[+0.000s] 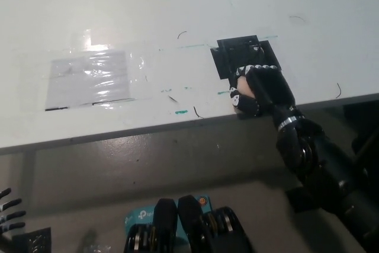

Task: The robot uses its right hand to grab and squeeze a pink dumpling toy kept on the black mask on the desk

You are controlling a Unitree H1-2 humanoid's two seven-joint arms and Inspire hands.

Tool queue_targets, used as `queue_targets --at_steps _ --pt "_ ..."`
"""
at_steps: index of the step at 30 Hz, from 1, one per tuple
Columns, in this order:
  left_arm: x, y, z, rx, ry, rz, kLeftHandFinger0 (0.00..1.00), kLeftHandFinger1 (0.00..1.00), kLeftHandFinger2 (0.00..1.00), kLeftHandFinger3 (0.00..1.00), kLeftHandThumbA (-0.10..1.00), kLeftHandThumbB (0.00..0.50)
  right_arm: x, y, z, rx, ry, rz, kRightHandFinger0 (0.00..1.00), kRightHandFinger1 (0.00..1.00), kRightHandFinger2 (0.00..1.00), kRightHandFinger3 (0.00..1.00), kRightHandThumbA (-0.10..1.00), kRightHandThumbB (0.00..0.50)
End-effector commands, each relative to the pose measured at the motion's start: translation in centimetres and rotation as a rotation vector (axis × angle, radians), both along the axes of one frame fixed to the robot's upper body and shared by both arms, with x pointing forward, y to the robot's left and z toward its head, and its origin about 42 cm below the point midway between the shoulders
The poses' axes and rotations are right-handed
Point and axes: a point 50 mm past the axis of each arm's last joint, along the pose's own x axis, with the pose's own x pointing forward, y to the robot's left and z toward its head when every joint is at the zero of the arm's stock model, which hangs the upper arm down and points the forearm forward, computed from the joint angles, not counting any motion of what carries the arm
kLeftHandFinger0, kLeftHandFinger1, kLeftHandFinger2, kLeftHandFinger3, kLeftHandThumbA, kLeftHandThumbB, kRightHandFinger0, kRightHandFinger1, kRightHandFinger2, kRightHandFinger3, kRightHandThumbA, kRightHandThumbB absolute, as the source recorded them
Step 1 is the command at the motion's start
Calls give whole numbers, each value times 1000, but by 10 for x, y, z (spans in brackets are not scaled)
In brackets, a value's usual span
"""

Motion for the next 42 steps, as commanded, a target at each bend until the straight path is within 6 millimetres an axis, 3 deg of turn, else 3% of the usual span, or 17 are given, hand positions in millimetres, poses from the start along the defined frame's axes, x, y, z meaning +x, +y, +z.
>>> queue_targets --at_steps 1,4,6,8,11,12,14,15,16,18,29,34,37,39,40,41,42 --pt "2 8 16 34 -56 -5 683 722 821 911 1000 129 -5 1 91 318 -563 134 0 204 726 399 -100 158" --pt "2 7 18 36 -56 -8 683 728 841 938 1000 116 -4 0 104 345 -597 145 0 126 598 331 -100 198" --pt "4 9 20 34 -63 -18 688 733 853 943 1000 127 -3 3 109 349 -617 159 0 53 486 250 -100 274" --pt "4 9 21 34 -64 -19 699 743 861 947 1000 132 -3 4 108 359 -607 156 0 9 436 178 -100 284" --pt "7 11 22 38 -66 -13 691 734 843 926 1000 145 -2 6 103 353 -590 146 0 23 444 172 -100 252" --pt "7 10 23 39 -65 -10 689 730 836 918 1000 145 -2 7 102 352 -592 144 0 4 398 151 -100 314" --pt "7 12 25 43 -72 -20 701 743 845 949 1000 126 -2 10 97 368 -570 148 0 0 282 109 -100 275" --pt "9 13 27 45 -76 -21 701 742 845 951 1000 126 -2 10 97 368 -573 146 0 0 266 91 -100 316" --pt "10 13 29 47 -79 -21 693 739 843 946 1000 131 -1 11 95 377 -563 152 0 0 271 97 -100 265" --pt "11 14 30 45 -84 -12 680 728 836 930 1000 122 -1 12 88 370 -540 145 0 45 362 104 -100 254" --pt "15 14 32 39 -87 -9 689 759 855 943 1000 121 1 17 72 362 -511 119 0 0 360 64 -100 293" --pt "14 13 34 44 -85 -9 692 773 879 959 1000 112 10 16 59 312 -414 101 0 63 494 153 -100 212" --pt "13 13 31 39 -86 -5 682 757 855 948 1000 123 21 10 45 211 -268 76 0 197 664 356 -100 188" --pt "12 13 30 34 -86 -6 680 762 856 952 1000 123 22 8 42 191 -257 74 0 246 708 433 -100 134" --pt "12 13 28 40 -84 -6 677 760 853 948 1000 131 28 4 37 142 -215 55 13 293 766 584 -100 112" --pt "12 13 28 43 -84 -6 671 753 848 940 1000 129 31 2 33 112 -181 35 1 296 689 539 -100 20" --pt "12 13 27 42 -84 -8 669 751 847 937 1000 129 33 0 31 92 -154 17 0 267 632 469 -100 1"
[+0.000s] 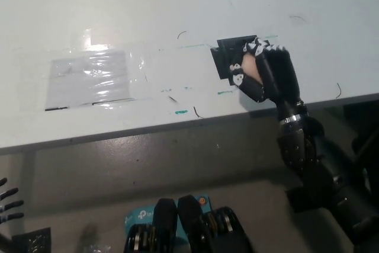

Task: The robot uses its right hand to grab and squeeze a pink dumpling toy kept on the black mask on the desk

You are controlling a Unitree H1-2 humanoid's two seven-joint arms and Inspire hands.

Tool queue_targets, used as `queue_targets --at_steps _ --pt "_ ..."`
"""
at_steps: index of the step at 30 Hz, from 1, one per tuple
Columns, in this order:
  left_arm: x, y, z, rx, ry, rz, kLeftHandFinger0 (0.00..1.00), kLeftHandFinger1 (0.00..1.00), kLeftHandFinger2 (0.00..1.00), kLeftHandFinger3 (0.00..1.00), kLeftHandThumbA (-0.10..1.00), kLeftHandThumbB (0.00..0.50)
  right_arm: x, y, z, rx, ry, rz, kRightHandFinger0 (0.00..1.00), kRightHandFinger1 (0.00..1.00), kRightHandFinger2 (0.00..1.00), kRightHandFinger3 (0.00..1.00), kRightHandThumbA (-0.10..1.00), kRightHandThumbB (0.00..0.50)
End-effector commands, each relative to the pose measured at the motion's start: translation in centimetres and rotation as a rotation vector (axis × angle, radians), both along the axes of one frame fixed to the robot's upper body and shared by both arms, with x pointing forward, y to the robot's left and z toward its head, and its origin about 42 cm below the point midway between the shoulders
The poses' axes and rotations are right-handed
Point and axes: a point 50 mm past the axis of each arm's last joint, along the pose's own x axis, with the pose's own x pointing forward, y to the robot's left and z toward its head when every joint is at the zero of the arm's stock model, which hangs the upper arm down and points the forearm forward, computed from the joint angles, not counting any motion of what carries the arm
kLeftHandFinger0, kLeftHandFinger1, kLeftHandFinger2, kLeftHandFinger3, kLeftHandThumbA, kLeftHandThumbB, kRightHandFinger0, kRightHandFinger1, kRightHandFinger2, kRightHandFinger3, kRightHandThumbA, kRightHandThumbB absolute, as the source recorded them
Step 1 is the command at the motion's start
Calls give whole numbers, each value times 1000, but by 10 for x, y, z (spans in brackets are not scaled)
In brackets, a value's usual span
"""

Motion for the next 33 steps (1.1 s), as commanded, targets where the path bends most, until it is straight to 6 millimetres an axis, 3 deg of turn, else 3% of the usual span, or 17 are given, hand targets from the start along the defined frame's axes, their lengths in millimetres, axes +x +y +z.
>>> queue_targets --at_steps 1,3,4,5,7,8,9,11,12,16,17,18,20,24,27,29,33 --pt "2 13 14 40 -41 -6 667 748 846 937 1000 123 25 2 26 -98 58 -26 0 280 637 534 -100 0" --pt "1 13 14 38 -36 -6 687 757 869 957 1000 115 30 -1 20 -152 123 -78 21 311 628 747 -100 0" --pt "-1 13 14 41 -34 -6 688 754 868 954 1000 109 32 -2 18 -164 147 -90 113 395 741 837 -100 29" --pt "-2 13 14 43 -34 -7 686 751 864 949 1000 111 34 -4 14 -196 185 -112 229 466 769 928 -100 30" --pt "-2 13 14 40 -37 -9 689 748 860 941 1000 118 35 -5 12 -214 221 -138 338 554 806 989 -100 43" --pt "-2 12 14 35 -37 -4 685 744 850 930 1000 117 36 -5 10 -238 248 -150 407 637 887 1000 -100 53" --pt "-2 12 14 34 -39 -4 684 742 849 932 1000 104 36 -5 7 -259 272 -166 608 945 1000 1000 -56 96" --pt "-2 12 13 32 -39 4 675 738 848 926 1000 94 36 -4 5 -277 312 -180 929 1000 1000 1000 86 156" --pt "-2 13 13 32 -38 4 674 738 846 928 1000 94 35 -3 4 -278 316 -179 979 1000 1000 1000 98 166" --pt "-3 12 14 42 -33 -2 686 742 842 933 1000 103 33 1 6 -262 313 -174 1000 1000 1000 1000 250 200" --pt "-3 12 13 41 -32 0 684 737 833 932 1000 111 32 3 10 -271 310 -185 1000 1000 1000 1000 395 224" --pt "-3 12 12 40 -31 0 683 734 830 931 1000 111 31 3 10 -273 311 -187 1000 1000 1000 1000 401 229" --pt "-3 12 12 38 -24 7 677 738 812 901 1000 113 28 7 15 -287 314 -196 1000 1000 1000 1000 579 296" --pt "-4 12 11 42 -26 -2 698 753 831 894 1000 102 23 11 21 -295 308 -197 1000 1000 1000 1000 719 374" --pt "-3 9 12 46 -28 -1 699 744 826 917 1000 98 20 14 29 -302 300 -192 1000 1000 1000 1000 920 483" --pt "-3 11 11 36 -28 -2 689 741 826 932 1000 105 17 17 33 -297 301 -190 1000 1000 1000 1000 1000 500" --pt "-4 11 11 31 -25 2 702 741 828 912 1000 110 13 18 39 -299 307 -182 1000 1000 1000 1000 1000 500"
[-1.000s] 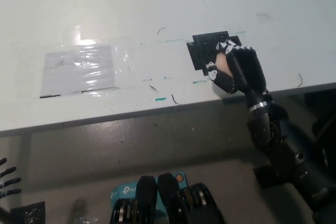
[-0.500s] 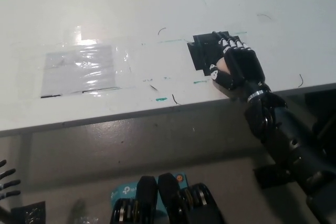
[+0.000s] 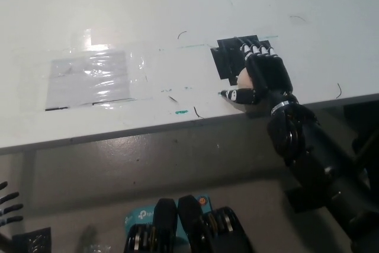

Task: The robot uses its right hand to grab and squeeze a pink dumpling toy kept on the black mask on the desk

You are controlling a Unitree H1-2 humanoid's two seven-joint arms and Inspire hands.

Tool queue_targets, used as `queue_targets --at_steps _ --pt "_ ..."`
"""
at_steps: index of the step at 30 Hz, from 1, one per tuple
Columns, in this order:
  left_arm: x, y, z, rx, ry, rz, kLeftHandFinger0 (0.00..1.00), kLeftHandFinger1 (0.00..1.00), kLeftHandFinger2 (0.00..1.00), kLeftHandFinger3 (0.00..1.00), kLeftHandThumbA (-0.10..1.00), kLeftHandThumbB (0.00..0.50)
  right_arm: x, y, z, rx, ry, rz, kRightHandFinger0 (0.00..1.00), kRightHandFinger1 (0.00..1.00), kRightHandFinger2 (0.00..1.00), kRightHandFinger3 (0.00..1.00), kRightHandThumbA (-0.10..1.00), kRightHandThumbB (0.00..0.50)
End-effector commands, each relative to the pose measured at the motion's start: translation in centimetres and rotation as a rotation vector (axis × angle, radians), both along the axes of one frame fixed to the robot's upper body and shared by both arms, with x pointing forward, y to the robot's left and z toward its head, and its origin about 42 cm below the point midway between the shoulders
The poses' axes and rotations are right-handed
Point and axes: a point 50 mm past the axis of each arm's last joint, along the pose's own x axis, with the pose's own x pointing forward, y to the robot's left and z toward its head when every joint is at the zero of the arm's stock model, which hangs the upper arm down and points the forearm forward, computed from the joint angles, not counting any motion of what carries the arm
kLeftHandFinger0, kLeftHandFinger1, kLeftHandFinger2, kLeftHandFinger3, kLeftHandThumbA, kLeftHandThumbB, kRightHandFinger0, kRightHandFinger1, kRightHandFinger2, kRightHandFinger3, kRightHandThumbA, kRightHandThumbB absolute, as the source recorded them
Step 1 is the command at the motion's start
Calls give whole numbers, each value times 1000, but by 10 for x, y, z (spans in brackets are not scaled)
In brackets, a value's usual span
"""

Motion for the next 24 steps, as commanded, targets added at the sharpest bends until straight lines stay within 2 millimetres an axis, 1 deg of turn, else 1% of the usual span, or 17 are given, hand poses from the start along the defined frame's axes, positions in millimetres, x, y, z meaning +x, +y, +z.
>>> queue_targets --at_steps 1,3,4,6,8,10,11,12,13,14,15,16,18,20,21,23,24 --pt "1 10 13 28 -35 -3 708 742 827 909 1000 117 3 -3 24 -37 1 -18 1000 1000 1000 1000 1000 500" --pt "1 10 12 35 -32 -7 699 739 826 908 1000 125 1 -4 27 -29 1 -16 1000 1000 1000 1000 1000 500" --pt "1 10 12 36 -34 -4 677 728 818 893 1000 126 0 -5 29 -29 -1 -15 1000 1000 1000 1000 1000 500" --pt "0 10 11 35 -35 -9 685 751 831 924 1000 131 -2 -6 35 -17 -11 -6 1000 1000 1000 1000 1000 490" --pt "-2 10 10 35 -36 -11 688 753 834 933 1000 128 -6 -8 41 12 -21 7 1000 1000 1000 1000 999 483" --pt "-3 9 11 27 -30 -9 706 761 851 951 1000 121 -9 -10 46 59 -44 28 1000 1000 1000 1000 916 464" --pt "-3 9 11 23 -27 -7 716 768 861 958 1000 125 -12 -12 50 60 -55 32 1000 1000 1000 1000 900 457" --pt "-2 10 11 29 -25 -6 693 759 855 937 1000 125 -16 -16 57 74 -70 45 1000 1000 1000 1000 867 441" --pt "-2 10 11 29 -25 -6 690 758 855 935 1000 126 -17 -16 58 76 -71 46 1000 1000 1000 1000 864 441" --pt "-2 10 10 36 -25 -10 679 755 847 923 1000 119 -23 -21 66 83 -83 53 1000 1000 1000 1000 866 429" --pt "-1 11 9 36 -22 -6 683 756 846 915 1000 126 -27 -24 70 85 -102 60 1000 1000 1000 1000 865 422" --pt "-2 11 9 37 -21 -5 686 756 845 911 1000 125 -27 -24 70 85 -102 61 1000 1000 1000 1000 865 421" --pt "-2 11 9 33 -24 -3 680 741 833 900 1000 122 -35 -29 78 95 -130 70 1000 1000 1000 1000 870 421" --pt "-2 10 8 29 -21 5 659 726 819 875 1000 122 -46 -39 88 150 -144 79 1000 1000 1000 1000 829 418" --pt "-3 10 8 30 -20 5 653 724 817 871 1000 120 -48 -40 89 157 -144 80 1000 1000 1000 1000 825 418" --pt "-2 10 7 21 -20 4 660 731 811 877 1000 129 -61 -55 98 222 -158 84 1000 1000 1000 1000 744 391" --pt "-2 10 7 23 -16 5 684 736 823 893 1000 135 -67 -61 101 276 -163 82 1000 1000 1000 1000 629 363"
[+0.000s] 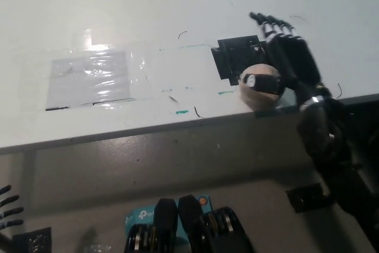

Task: The robot uses its right hand to grab and squeeze a pink dumpling toy kept on the black mask on the desk

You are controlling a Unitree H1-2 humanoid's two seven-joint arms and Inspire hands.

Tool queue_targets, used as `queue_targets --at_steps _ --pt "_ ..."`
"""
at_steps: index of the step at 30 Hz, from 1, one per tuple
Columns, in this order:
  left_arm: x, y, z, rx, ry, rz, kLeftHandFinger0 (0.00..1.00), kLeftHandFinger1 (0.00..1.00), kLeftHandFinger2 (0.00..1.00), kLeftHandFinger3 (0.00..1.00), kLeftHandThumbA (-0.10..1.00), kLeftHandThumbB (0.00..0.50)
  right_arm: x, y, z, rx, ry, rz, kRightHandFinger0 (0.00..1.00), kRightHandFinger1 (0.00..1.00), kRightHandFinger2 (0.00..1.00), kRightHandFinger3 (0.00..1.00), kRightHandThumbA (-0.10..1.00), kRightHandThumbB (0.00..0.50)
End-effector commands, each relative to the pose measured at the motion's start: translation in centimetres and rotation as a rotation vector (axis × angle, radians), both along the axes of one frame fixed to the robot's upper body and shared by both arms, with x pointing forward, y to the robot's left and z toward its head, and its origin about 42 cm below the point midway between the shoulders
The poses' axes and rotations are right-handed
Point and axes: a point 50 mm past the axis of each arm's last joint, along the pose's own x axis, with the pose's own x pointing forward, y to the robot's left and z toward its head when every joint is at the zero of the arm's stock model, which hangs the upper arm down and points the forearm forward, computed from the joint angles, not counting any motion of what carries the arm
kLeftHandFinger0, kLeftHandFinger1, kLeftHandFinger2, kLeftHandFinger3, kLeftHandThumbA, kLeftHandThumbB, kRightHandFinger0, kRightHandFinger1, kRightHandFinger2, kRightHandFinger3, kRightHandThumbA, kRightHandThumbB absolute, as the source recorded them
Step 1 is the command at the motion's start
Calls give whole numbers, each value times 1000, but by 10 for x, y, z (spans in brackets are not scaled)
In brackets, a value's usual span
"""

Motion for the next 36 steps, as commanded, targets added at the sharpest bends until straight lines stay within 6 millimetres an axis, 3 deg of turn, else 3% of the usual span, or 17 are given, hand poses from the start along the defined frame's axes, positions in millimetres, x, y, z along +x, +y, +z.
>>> queue_targets --at_steps 1,2,4,6,7,8,10,13,14,18,19,24,26,27,30,32,36 --pt "1 9 10 23 -30 -2 691 744 834 908 1000 138 -16 -26 28 124 -15 20 1000 1000 1000 1000 525 307" --pt "1 9 10 23 -30 -2 692 745 835 910 1000 137 -17 -27 29 128 -13 20 1000 1000 1000 1000 518 304" --pt "1 9 11 36 -30 0 668 727 824 910 1000 114 -27 -44 25 219 6 9 1000 1000 1000 1000 290 187" --pt "1 10 12 40 -30 -2 668 728 824 903 1000 121 -33 -54 21 257 9 5 1000 1000 1000 1000 236 169" --pt "1 10 13 40 -29 -3 671 737 833 901 1000 123 -37 -61 15 285 13 -4 899 1000 1000 1000 139 140" --pt "1 10 13 36 -29 -2 666 735 829 896 1000 122 -43 -70 3 311 20 -25 750 884 1000 978 62 158" --pt "1 11 12 34 -32 -9 692 755 846 922 1000 127 -49 -80 -16 318 50 -64 548 626 795 932 -10 146" --pt "2 10 10 30 -29 -1 689 755 844 916 1000 138 -58 -91 -41 359 118 -120 574 665 814 925 -16 155" --pt "2 10 9 23 -32 2 690 746 833 909 1000 131 -64 -95 -57 377 142 -147 633 713 836 929 1 151" --pt "2 9 7 21 -32 0 708 742 822 919 1000 123 -69 -102 -83 406 191 -209 664 720 830 936 80 149" --pt "2 10 8 19 -27 3 708 742 818 915 1000 134 -69 -106 -94 448 226 -235 674 725 810 933 56 141" --pt "0 8 6 20 -25 4 689 745 818 917 1000 126 -60 -112 -107 572 287 -286 367 466 641 795 -7 127" --pt "0 8 5 15 -26 5 692 745 821 912 1000 127 -59 -111 -111 593 308 -285 335 434 617 769 -20 127" --pt "0 9 5 22 -26 5 691 743 826 908 1000 118 -59 -110 -113 603 339 -272 239 354 565 744 -33 130" --pt "0 9 5 26 -22 -1 696 749 839 909 1000 123 -58 -109 -115 601 360 -264 164 290 507 712 -55 132" --pt "-3 6 7 15 -24 1 704 756 849 912 1000 97 -59 -110 -115 598 364 -242 146 262 466 705 -31 131" --pt "-2 7 5 26 -26 2 706 752 856 932 1000 103 -58 -110 -115 589 361 -231 135 245 433 696 -64 126"
